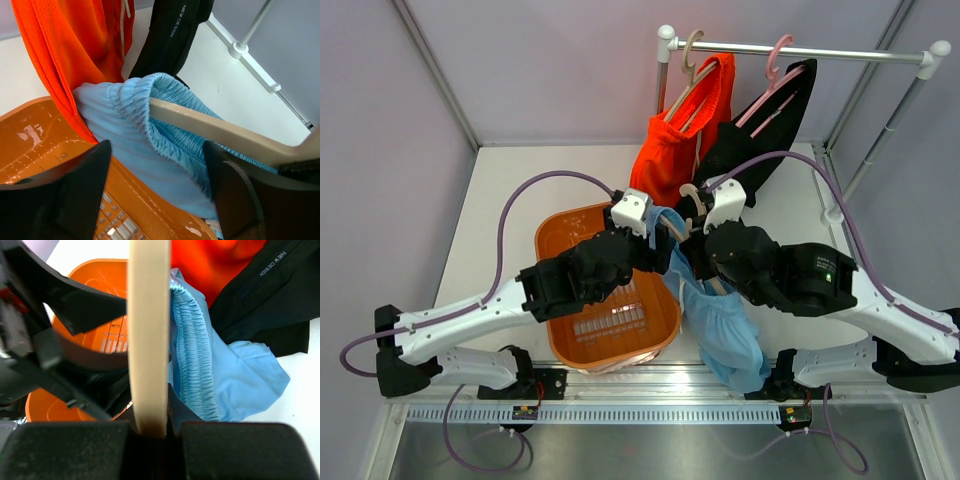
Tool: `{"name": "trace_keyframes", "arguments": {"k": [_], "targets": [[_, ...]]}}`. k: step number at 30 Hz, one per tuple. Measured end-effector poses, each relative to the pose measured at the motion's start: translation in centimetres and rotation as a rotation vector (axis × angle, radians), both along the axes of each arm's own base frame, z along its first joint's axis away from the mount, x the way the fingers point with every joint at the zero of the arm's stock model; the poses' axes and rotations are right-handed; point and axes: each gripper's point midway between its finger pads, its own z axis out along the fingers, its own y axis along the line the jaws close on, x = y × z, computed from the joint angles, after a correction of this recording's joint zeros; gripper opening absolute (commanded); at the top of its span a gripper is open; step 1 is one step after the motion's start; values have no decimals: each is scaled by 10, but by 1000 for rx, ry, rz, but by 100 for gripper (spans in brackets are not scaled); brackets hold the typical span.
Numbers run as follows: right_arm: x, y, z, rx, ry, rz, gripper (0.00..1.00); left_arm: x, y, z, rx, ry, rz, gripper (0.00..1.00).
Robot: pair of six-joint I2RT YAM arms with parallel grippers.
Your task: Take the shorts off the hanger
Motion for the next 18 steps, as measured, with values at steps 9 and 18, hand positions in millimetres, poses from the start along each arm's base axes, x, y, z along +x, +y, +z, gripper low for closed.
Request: {"name": "trace_keyframes", "arguments": {"k": [9,18], "targets": [[-9,-2,-2,-21,-9,-17,0,5,2,-3,20,-4,36,0],[-34,-10,8,2,-44,4,0,46,10,14,14,-7,145,0]]}}
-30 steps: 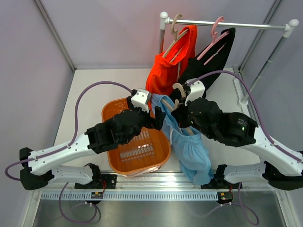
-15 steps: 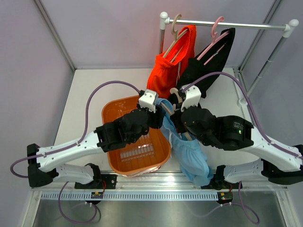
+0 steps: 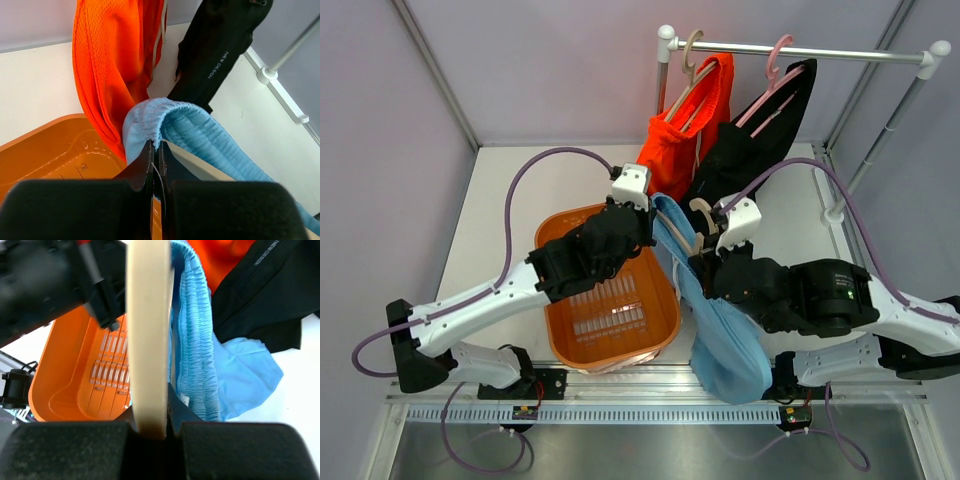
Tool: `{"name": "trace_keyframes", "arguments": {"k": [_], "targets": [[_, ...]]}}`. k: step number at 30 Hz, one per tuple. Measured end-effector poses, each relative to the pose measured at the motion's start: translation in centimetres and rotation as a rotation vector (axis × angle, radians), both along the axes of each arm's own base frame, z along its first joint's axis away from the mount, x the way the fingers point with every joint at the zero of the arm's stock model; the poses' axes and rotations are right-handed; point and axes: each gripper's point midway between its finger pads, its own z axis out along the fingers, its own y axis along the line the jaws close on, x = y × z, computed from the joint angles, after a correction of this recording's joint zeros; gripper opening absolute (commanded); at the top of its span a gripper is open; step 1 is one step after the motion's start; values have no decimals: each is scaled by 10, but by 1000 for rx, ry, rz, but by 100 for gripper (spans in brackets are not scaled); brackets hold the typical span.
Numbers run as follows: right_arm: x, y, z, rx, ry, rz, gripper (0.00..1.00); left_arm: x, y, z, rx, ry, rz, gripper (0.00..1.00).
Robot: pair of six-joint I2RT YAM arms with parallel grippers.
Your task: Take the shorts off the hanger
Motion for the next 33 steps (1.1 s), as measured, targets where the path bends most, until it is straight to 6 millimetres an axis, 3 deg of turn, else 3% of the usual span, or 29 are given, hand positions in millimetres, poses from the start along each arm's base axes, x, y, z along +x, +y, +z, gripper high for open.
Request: {"name": "trace_keyframes", "arguments": {"k": [11,20,24,33], "targets": [[-10,-18,30,28,-65,-17,0,30,0,-22,9,63,8,0],[-5,-28,37,6,-101,-43,0,22,-13,-41,-2,102,-80,0],[-2,-37,47,49,-130,-69,0,-10,-17,-40,-9,99,-173,0],[11,-46,68,115,-187,-113,0,-136,-50,9,57,-40,-591,0]]}}
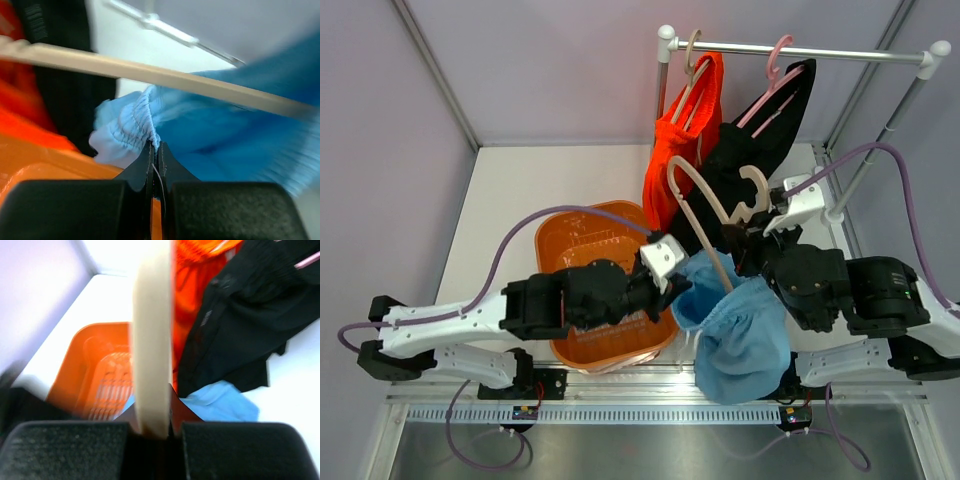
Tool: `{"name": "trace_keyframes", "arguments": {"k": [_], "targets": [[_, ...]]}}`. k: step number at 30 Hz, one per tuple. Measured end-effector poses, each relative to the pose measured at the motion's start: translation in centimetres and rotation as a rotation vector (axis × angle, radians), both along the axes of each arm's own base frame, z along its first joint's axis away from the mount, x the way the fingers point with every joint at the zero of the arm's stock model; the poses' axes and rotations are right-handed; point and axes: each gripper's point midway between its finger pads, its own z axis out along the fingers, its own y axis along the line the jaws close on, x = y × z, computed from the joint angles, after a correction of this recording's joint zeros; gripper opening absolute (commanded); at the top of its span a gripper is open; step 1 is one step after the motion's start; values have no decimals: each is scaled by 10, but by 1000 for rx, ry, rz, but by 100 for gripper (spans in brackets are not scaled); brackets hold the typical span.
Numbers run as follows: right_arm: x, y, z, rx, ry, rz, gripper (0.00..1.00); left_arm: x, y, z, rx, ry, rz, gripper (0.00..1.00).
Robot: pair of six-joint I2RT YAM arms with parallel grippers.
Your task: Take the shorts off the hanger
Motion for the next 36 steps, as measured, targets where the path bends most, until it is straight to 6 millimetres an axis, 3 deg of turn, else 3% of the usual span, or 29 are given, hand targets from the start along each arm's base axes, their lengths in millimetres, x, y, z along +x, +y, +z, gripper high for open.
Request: {"name": "trace_keyframes", "arguments": {"k": [4,7,12,19,22,24,27,30,32,36], "targets": [[23,-3,-2,-32,-12,-63,0,-68,-21,34,19,-88,-218,0],[38,-1,-5,-66,-18,-90,0,-106,-35,51,26,-161,-328,0],[55,7,0,-109,-38,-102,0,-161,-48,35,119,-225,-518,0],[65,13,6,-137,-64,-96,0,-195,-50,16,201,-255,-654,0],[66,9,17,-119,-73,-104,0,-189,-48,22,195,-284,-600,0],[66,4,24,-105,-78,-114,0,-171,-45,32,191,-323,-510,0],[64,-6,27,-95,-76,-135,0,-133,-33,65,154,-420,-322,0],[59,-20,28,-80,-67,-146,0,-100,-13,124,60,-525,-140,0],[54,-32,30,-56,-64,-151,0,-80,9,177,-41,-586,-21,0],[43,-61,34,6,-53,-161,0,-49,75,276,-278,-623,169,0]]}}
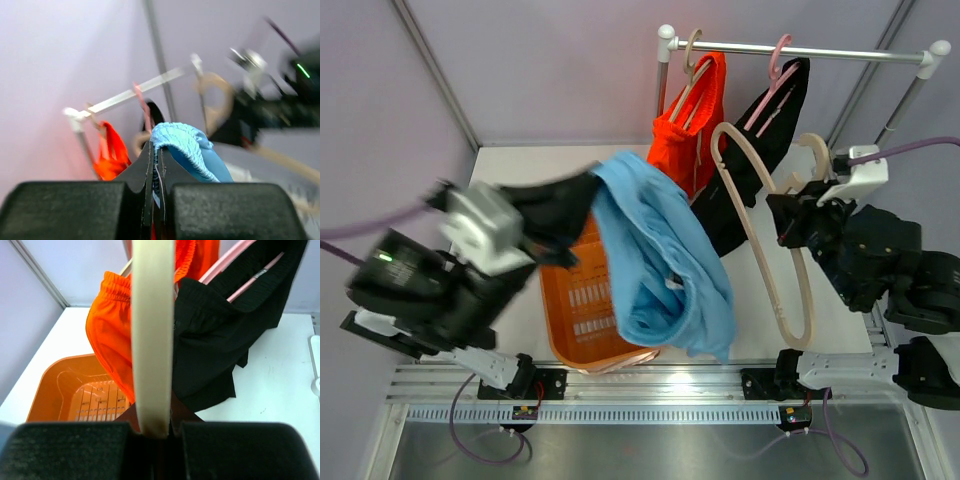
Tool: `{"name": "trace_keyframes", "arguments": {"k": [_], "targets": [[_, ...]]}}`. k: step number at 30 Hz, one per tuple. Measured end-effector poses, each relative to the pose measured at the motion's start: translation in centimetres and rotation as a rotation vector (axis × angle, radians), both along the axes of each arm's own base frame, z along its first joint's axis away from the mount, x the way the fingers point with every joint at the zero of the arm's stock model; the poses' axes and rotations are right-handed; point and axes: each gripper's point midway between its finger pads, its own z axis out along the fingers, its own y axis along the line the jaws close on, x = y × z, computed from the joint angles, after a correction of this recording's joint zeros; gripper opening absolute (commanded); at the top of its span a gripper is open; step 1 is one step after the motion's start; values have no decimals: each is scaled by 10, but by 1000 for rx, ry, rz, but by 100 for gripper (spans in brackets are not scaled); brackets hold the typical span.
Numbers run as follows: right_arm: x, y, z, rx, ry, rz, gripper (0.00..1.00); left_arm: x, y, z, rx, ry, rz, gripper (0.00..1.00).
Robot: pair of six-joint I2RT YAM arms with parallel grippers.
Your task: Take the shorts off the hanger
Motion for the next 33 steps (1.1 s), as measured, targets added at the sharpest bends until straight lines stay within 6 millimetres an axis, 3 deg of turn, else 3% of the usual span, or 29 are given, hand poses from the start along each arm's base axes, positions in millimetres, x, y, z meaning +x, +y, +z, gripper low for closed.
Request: {"name": "trace_keyframes", "arguments": {"k": [3,6,9,11,14,20,22,29,33], "targets": [[-6,-18,-1,30,5,-12,0,26,72,58,-202,-3,71,0],[-9,-28,-6,32,12,-29,0,49,136,86,-345,10,134,0],[-9,-29,-12,15,22,-33,0,64,180,89,-427,34,179,1],[-9,-28,-16,-2,30,-34,0,70,193,78,-435,45,199,2],[-8,-27,-21,-19,39,-34,0,71,186,52,-383,57,218,2],[-9,-25,-21,-12,45,-31,0,56,117,-21,-141,38,223,0],[-9,-24,-22,-10,48,-24,0,60,98,-39,-67,41,251,0],[-11,-15,-23,-12,65,8,0,89,57,-80,79,125,313,0],[-12,-11,-20,-4,70,32,0,104,57,-95,105,186,328,0]]}}
